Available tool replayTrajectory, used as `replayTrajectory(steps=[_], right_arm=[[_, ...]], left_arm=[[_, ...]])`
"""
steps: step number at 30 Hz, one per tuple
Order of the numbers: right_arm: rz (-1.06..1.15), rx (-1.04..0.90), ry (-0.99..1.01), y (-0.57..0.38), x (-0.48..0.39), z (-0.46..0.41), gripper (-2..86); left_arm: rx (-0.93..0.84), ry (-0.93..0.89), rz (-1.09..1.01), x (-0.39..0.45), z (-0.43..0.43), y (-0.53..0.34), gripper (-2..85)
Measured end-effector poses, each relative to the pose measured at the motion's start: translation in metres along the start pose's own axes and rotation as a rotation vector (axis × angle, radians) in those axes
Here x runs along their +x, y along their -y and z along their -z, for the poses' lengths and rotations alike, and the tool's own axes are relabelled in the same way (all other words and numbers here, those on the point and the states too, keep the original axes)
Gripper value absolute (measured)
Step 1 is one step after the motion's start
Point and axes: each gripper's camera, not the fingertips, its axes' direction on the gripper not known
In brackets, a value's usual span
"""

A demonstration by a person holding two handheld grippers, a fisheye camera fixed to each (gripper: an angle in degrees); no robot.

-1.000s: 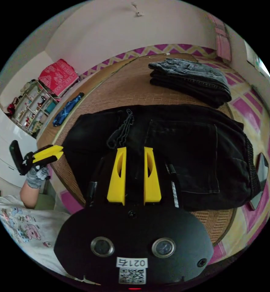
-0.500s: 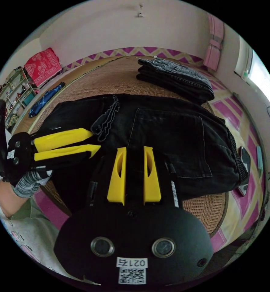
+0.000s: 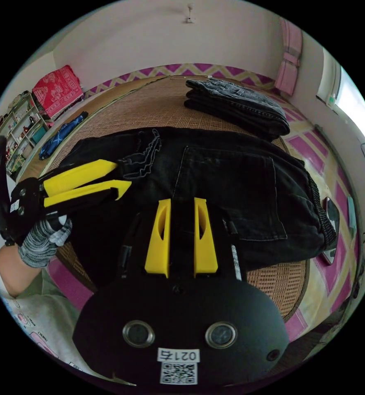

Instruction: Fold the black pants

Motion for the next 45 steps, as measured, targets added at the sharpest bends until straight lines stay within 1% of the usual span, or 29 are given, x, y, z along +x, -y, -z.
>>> replayTrajectory(steps=[3,6,10,12,13,15,17,18,19,20,21,23,24,26,27,29,30,32,33,34,35,37,38,40,42,45], right_arm=[[0.001,0.000,-0.002,0.000,-0.003,-0.003,8.9],[0.000,0.000,-0.001,0.000,-0.005,-0.005,8.9],[-0.010,0.002,0.005,0.001,-0.006,-0.008,8.9],[-0.009,0.002,0.003,0.002,-0.007,-0.009,8.9],[-0.009,0.002,0.003,0.003,-0.007,-0.009,8.9],[-0.012,0.003,0.008,0.003,-0.007,-0.010,8.9],[-0.016,0.003,0.014,0.005,-0.006,-0.010,8.8],[-0.019,0.003,0.018,0.005,-0.006,-0.011,8.8],[-0.023,0.003,0.021,0.006,-0.005,-0.011,8.8],[-0.024,0.003,0.022,0.006,-0.005,-0.011,8.8],[-0.025,0.003,0.022,0.007,-0.005,-0.011,8.7],[-0.025,0.003,0.021,0.009,-0.006,-0.012,8.7],[-0.026,0.003,0.018,0.010,-0.007,-0.012,8.7],[-0.031,0.004,0.016,0.011,-0.008,-0.012,8.7],[-0.029,0.004,0.011,0.012,-0.009,-0.012,8.7],[-0.027,0.004,0.007,0.014,-0.010,-0.012,8.6],[-0.027,0.004,0.006,0.015,-0.011,-0.012,8.6],[-0.030,0.004,0.006,0.016,-0.011,-0.011,8.6],[-0.032,0.003,0.006,0.017,-0.012,-0.011,8.5],[-0.032,0.004,0.005,0.018,-0.012,-0.010,8.5],[-0.032,0.003,0.005,0.019,-0.013,-0.010,8.5],[-0.032,0.003,0.004,0.021,-0.015,-0.009,8.5],[-0.032,0.003,0.004,0.021,-0.015,-0.008,8.5],[-0.038,0.007,0.025,0.022,-0.014,-0.005,8.4],[-0.041,0.016,0.078,0.022,-0.009,0.001,7.5],[0.008,0.125,0.182,0.027,0.001,0.033,5.9]], left_arm=[[0.018,0.031,0.018,-0.013,0.005,-0.009,11.4],[-0.029,-0.023,0.023,-0.030,-0.001,-0.013,11.1],[-0.075,-0.018,-0.024,-0.048,-0.007,-0.014,7.4],[-0.079,0.017,-0.028,-0.057,-0.007,-0.015,4.7],[-0.078,0.022,-0.015,-0.067,-0.005,-0.017,2.6],[-0.057,-0.025,0.036,-0.092,0.003,-0.023,1.3],[0.012,-0.150,0.168,-0.145,0.027,-0.038,0.3],[0.037,-0.176,0.205,-0.161,0.036,-0.043,0.2],[0.091,-0.212,0.266,-0.194,0.056,-0.054,-0.1],[0.143,-0.224,0.317,-0.231,0.080,-0.066,-0.3],[0.170,-0.224,0.339,-0.250,0.093,-0.073,-0.3],[0.264,-0.163,0.416,-0.332,0.149,-0.107,-0.4],[0.281,-0.136,0.437,-0.353,0.164,-0.117,-0.4],[0.339,-0.061,0.532,-0.437,0.214,-0.164,-0.4],[0.342,-0.034,0.554,-0.457,0.224,-0.176,-0.4],[0.313,0.080,0.658,-0.535,0.249,-0.232,-0.5],[0.299,0.096,0.684,-0.553,0.251,-0.246,-0.5],[0.203,0.170,0.809,-0.619,0.246,-0.306,-0.5],[0.170,0.173,0.834,-0.634,0.241,-0.320,-0.5],[0.088,0.108,0.873,-0.661,0.225,-0.346,-0.6],[0.058,0.061,0.939,-0.680,0.212,-0.371,-0.6],[0.070,0.011,0.978,-0.698,0.200,-0.395,-0.6],[0.091,-0.045,1.015,-0.711,0.199,-0.405,-0.6],[0.152,-0.093,1.034,-0.723,0.202,-0.415,-0.5],[0.162,-0.083,1.017,-0.729,0.207,-0.418,-0.4],[0.227,0.060,0.964,-0.727,0.236,-0.418,-0.5]])
